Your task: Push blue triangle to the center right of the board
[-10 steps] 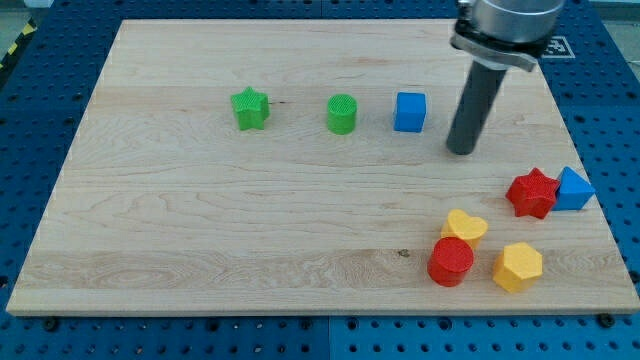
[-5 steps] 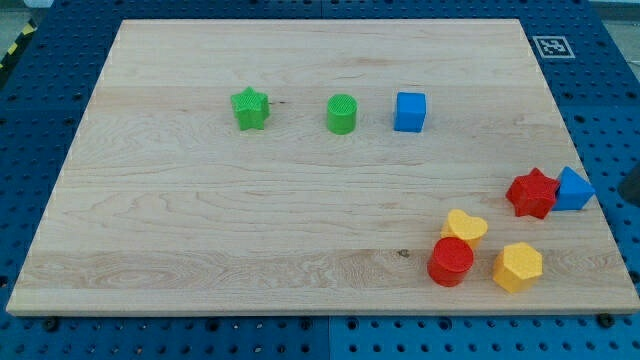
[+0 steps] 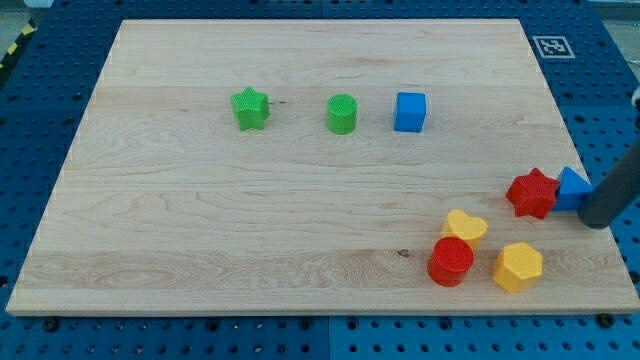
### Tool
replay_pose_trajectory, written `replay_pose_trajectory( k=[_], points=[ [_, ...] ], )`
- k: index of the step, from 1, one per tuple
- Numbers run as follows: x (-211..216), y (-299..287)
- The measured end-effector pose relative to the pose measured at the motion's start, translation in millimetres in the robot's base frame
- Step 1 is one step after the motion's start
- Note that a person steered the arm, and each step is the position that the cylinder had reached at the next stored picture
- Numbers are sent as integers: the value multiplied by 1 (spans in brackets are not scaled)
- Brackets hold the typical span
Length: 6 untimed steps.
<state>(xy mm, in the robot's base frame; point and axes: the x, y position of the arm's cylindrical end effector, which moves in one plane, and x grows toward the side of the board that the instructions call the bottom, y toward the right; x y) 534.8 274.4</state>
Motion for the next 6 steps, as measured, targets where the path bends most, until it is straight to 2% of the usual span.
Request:
replay_pose_trajectory(
  k=[3,6],
  points=[
    [-8,-13],
    [-44,-29]
  ],
)
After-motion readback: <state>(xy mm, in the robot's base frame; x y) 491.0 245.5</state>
